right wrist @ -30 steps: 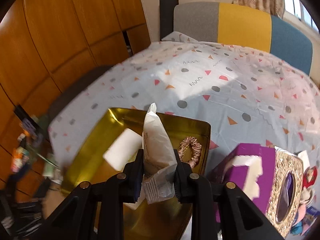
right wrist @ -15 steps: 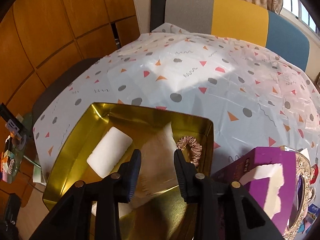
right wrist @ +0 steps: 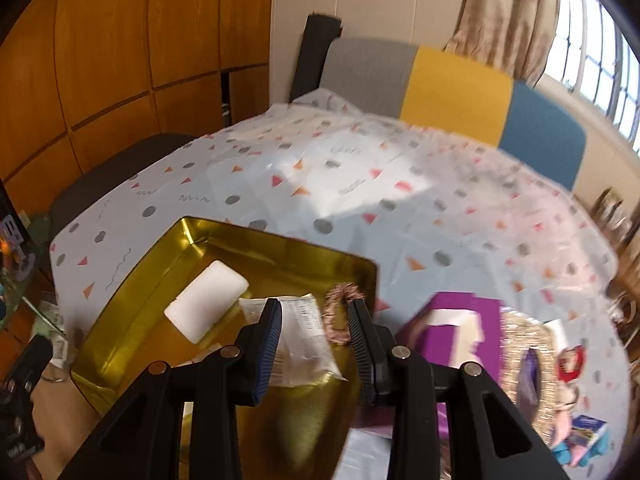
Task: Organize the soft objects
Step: 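Carry the white plastic packet over the gold tray with the right gripper and release it, then move both grippers back over the pile of soft items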
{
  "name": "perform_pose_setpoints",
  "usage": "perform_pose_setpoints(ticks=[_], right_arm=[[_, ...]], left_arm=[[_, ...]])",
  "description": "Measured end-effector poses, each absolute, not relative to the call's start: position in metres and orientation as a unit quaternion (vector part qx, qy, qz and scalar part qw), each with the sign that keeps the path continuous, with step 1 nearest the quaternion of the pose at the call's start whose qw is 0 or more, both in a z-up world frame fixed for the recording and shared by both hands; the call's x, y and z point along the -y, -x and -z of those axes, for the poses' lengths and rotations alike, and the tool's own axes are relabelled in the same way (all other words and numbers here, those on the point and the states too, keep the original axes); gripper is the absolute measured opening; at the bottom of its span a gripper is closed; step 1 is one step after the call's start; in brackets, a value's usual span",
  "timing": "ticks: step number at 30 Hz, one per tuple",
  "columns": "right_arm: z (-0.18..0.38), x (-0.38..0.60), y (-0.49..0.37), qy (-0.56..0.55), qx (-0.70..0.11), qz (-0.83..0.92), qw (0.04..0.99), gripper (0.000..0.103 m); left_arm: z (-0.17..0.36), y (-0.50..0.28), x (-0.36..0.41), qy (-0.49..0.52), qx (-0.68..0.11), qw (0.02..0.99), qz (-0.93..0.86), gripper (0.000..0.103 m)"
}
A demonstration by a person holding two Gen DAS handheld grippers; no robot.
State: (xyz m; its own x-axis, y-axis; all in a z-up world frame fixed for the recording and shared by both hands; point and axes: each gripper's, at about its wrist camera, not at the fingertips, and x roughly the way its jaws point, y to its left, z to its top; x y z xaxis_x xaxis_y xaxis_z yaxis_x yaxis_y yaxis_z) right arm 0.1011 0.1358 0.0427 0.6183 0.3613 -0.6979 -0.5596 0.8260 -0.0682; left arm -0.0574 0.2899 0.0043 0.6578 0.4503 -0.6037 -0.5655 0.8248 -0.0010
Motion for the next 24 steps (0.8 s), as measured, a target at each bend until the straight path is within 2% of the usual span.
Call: perform_pose_setpoints(ticks=[11, 24], right_arm=[[-0.075, -0.1, -0.054, 0.152, -0.288, -0.221, 0.919, 0.035], [-0.09, -0.063, -0.042, 0.129, -0.266, -0.209, 0.932, 0.037]], left_arm=[[-0.006, 0.055, -0.281, 0.115, -0.307, 0.909, -0.257, 0.103], [-0.016, 0.045, -0.254, 0.093, -0.308, 0.918, -0.234, 0.103]])
